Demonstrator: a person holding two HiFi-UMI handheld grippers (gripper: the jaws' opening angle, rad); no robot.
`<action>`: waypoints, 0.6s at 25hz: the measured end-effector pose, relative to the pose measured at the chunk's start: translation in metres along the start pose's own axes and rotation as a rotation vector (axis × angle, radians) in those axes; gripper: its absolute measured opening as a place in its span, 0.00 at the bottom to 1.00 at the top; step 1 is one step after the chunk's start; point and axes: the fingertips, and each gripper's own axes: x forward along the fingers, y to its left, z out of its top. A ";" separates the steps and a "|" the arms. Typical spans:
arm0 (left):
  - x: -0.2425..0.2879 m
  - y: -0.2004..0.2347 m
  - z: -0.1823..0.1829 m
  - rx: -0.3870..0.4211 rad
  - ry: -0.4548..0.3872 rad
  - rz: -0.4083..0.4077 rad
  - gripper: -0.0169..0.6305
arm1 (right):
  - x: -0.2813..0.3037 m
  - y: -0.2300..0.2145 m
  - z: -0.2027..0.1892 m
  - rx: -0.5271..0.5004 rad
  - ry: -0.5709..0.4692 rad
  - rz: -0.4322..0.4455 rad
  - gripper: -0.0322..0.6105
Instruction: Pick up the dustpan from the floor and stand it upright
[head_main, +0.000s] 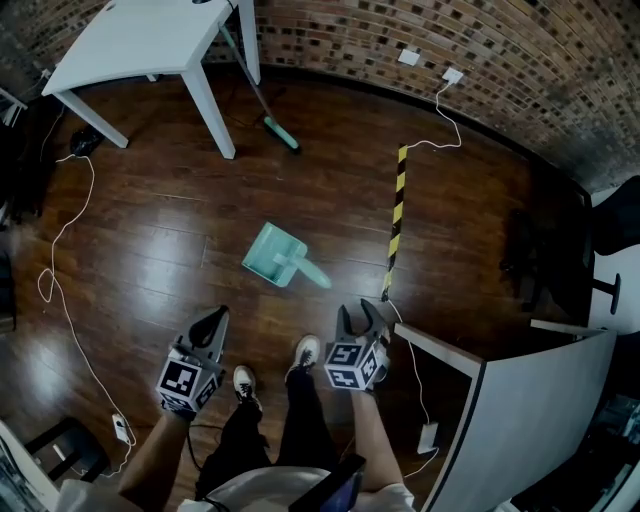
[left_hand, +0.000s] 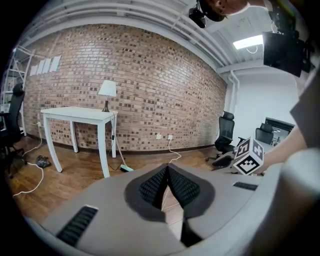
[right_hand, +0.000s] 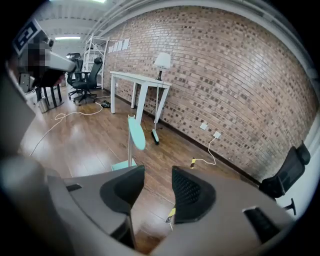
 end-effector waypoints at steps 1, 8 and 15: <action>-0.002 -0.002 0.003 0.003 -0.007 -0.008 0.01 | -0.007 0.000 0.004 0.019 -0.010 -0.007 0.33; -0.032 -0.018 0.012 0.034 -0.038 -0.049 0.02 | -0.069 0.020 0.033 0.155 -0.094 0.012 0.24; -0.063 -0.027 0.025 0.038 -0.063 -0.073 0.02 | -0.133 0.040 0.068 0.130 -0.287 0.031 0.06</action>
